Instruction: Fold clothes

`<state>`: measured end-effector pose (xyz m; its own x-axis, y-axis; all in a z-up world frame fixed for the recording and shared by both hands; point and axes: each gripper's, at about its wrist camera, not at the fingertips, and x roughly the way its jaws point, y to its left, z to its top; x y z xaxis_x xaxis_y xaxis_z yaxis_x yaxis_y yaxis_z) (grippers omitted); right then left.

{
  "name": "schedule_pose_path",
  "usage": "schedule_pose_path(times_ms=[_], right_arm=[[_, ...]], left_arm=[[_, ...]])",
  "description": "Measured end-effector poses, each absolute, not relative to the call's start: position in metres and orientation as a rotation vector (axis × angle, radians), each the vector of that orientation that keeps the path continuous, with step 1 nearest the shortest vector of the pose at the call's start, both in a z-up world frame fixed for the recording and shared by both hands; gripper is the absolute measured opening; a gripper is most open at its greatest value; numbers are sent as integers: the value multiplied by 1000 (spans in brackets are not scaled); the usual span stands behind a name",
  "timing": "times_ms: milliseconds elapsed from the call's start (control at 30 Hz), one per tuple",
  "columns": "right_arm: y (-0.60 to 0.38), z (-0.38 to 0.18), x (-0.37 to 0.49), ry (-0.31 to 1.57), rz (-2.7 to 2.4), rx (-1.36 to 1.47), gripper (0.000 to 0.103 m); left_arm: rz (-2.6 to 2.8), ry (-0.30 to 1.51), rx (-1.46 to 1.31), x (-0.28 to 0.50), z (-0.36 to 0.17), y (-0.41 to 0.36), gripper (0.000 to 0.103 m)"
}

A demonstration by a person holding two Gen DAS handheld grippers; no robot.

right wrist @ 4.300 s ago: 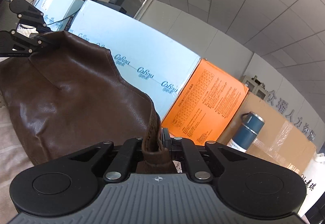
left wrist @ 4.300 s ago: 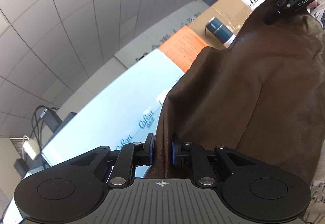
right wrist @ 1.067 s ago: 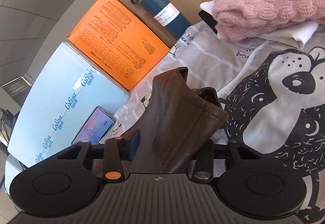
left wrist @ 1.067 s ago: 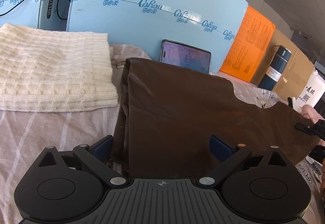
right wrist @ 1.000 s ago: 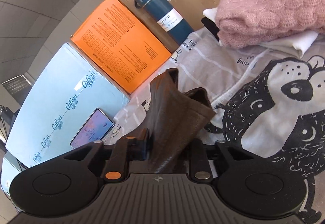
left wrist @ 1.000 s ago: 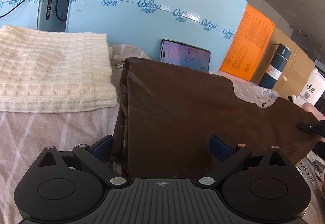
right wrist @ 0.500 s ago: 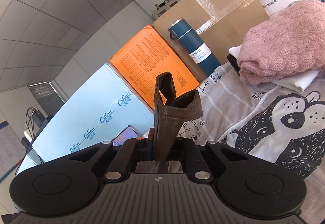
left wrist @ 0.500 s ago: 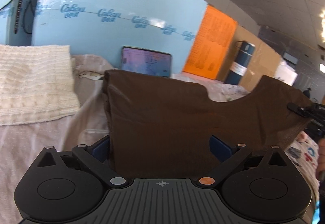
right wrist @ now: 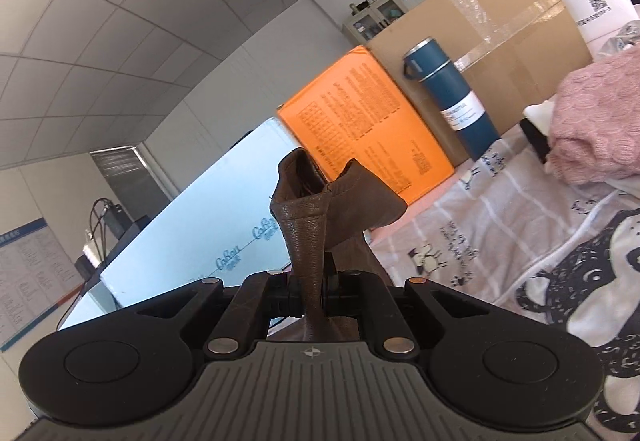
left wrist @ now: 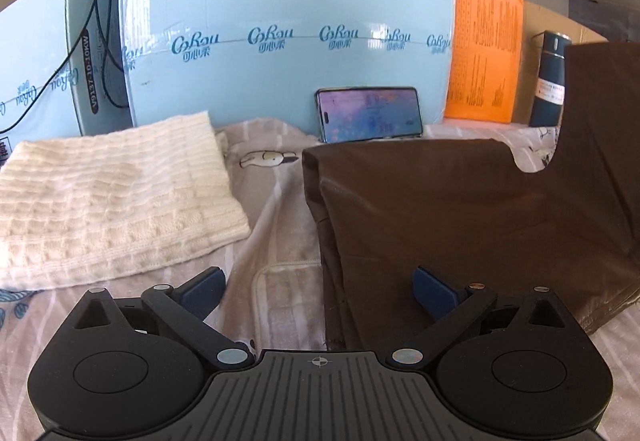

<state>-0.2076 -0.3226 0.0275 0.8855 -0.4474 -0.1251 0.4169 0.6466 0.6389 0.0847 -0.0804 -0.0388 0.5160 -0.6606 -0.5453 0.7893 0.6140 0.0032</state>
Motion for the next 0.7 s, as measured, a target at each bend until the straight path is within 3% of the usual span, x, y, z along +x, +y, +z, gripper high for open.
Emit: schedule_pose_path(times_ms=[500, 600, 667, 700], right_arm=[[-253, 6, -103, 300, -212, 590, 7], [-242, -4, -97, 377, -166, 568, 25], [-246, -8, -96, 407, -99, 618, 57], [-248, -8, -96, 402, -77, 651, 62]], left_arm=[[-914, 537, 161, 88, -33, -70, 101], [-904, 521, 83, 92, -28, -61, 101], [-887, 518, 33, 96, -25, -56, 101], [-877, 520, 10, 98, -24, -54, 101]])
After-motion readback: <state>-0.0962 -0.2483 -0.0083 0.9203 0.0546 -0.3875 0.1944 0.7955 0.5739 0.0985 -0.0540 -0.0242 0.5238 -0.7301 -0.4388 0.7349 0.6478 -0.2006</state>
